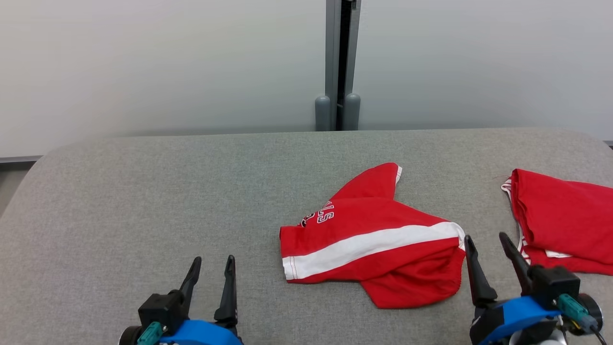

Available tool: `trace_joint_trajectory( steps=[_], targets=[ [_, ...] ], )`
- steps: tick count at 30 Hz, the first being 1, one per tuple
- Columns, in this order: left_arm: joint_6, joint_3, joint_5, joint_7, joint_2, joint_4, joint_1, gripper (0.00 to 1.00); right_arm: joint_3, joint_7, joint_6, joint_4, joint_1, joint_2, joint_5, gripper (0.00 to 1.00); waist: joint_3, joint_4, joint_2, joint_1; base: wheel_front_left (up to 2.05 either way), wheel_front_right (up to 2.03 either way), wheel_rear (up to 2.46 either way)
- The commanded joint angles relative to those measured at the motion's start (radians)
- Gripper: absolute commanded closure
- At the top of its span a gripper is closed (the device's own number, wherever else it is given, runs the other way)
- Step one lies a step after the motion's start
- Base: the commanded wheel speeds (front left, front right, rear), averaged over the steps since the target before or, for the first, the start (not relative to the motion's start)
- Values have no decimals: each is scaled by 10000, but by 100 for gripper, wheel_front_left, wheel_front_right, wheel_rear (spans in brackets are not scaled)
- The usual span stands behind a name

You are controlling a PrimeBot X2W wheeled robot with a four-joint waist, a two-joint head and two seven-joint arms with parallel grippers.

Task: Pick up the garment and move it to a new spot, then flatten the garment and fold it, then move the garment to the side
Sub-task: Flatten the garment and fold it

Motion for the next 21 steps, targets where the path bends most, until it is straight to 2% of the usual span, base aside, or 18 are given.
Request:
trace_joint_trajectory(
  steps=[1, 6, 21],
  targets=[
    [48, 64, 55, -76, 56, 6, 95, 0, 9, -89, 1, -87, 221, 14, 146, 0, -17, -9, 0, 0, 0, 0, 0],
    [111, 254, 49, -128, 50, 0, 277, 0, 217, -151, 1, -203, 614, 17, 625, 0, -85, -15, 0, 0, 0, 0, 0],
    [122, 554, 173, -156, 90, -37, 282, 0, 365, -217, 1, 35, 560, 16, 509, 0, -52, 19, 0, 0, 0, 0, 0]
  ],
)
